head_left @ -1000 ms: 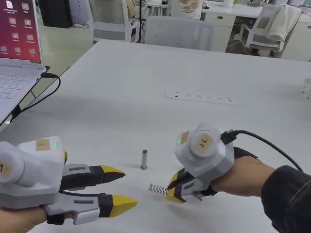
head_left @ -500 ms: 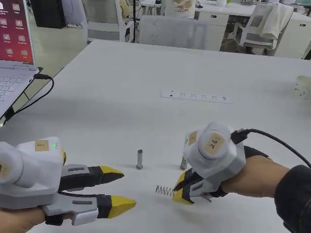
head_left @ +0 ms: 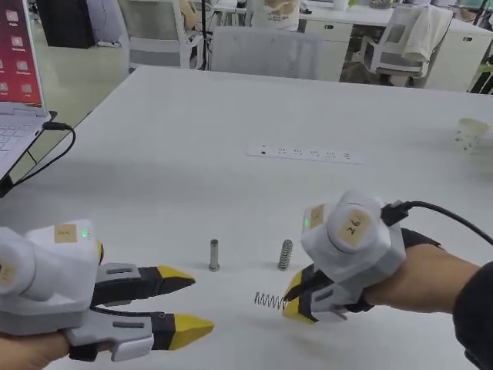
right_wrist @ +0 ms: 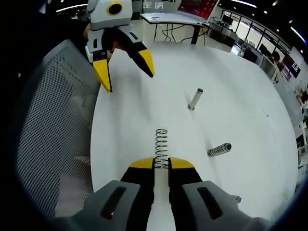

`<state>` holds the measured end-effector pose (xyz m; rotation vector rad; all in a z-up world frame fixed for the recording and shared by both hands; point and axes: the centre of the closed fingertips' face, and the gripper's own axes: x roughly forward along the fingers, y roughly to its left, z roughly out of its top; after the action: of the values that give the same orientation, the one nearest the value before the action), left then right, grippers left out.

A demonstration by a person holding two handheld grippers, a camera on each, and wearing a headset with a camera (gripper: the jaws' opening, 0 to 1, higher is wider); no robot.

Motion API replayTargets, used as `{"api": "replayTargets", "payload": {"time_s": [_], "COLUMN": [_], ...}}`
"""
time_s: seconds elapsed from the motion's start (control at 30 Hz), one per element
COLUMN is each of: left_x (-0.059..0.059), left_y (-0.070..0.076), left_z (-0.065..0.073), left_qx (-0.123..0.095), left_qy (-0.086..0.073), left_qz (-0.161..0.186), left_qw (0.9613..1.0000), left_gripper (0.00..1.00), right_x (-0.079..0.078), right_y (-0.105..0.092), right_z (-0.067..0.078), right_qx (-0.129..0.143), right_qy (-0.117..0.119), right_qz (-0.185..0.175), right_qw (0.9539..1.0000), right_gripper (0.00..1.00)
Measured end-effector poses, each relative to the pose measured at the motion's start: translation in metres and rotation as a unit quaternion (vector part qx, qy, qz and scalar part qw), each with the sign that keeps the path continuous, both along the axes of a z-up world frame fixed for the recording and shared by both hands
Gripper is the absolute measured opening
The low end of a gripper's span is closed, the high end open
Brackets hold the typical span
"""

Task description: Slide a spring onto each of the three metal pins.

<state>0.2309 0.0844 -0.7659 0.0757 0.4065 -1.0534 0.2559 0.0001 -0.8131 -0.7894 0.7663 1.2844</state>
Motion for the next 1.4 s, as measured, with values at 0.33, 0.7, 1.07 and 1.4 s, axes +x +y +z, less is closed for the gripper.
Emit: {"api": "replayTargets", "payload": {"time_s": [0.33,0.7,1.07,1.4], "left_x": [-0.001,0.001,-0.002,-0.004], "left_y": [-0.004,-0.010,-0.016,-0.019], "left_z": [0.001,0.004,0.007,0.010], "left_qx": [0.008,0.018,0.019,0.017], "left_qy": [-0.002,-0.008,-0.013,-0.017], "left_qz": [-0.013,-0.035,-0.051,-0.058], "left_qw": [0.9999,0.9992,0.9984,0.9980], "left_gripper": [0.33,0.33,0.32,0.30], "right_x": [-0.004,-0.010,-0.025,-0.033], "right_y": [-0.009,-0.012,-0.002,0.011], "right_z": [0.011,0.028,0.036,0.041], "right_qx": [-0.011,-0.024,-0.041,-0.044], "right_qy": [-0.011,-0.028,-0.034,-0.035], "right_qz": [0.011,0.052,0.104,0.138], "right_qw": [0.9998,0.9980,0.9931,0.9888], "right_gripper": [0.08,0.08,0.08,0.08]}}
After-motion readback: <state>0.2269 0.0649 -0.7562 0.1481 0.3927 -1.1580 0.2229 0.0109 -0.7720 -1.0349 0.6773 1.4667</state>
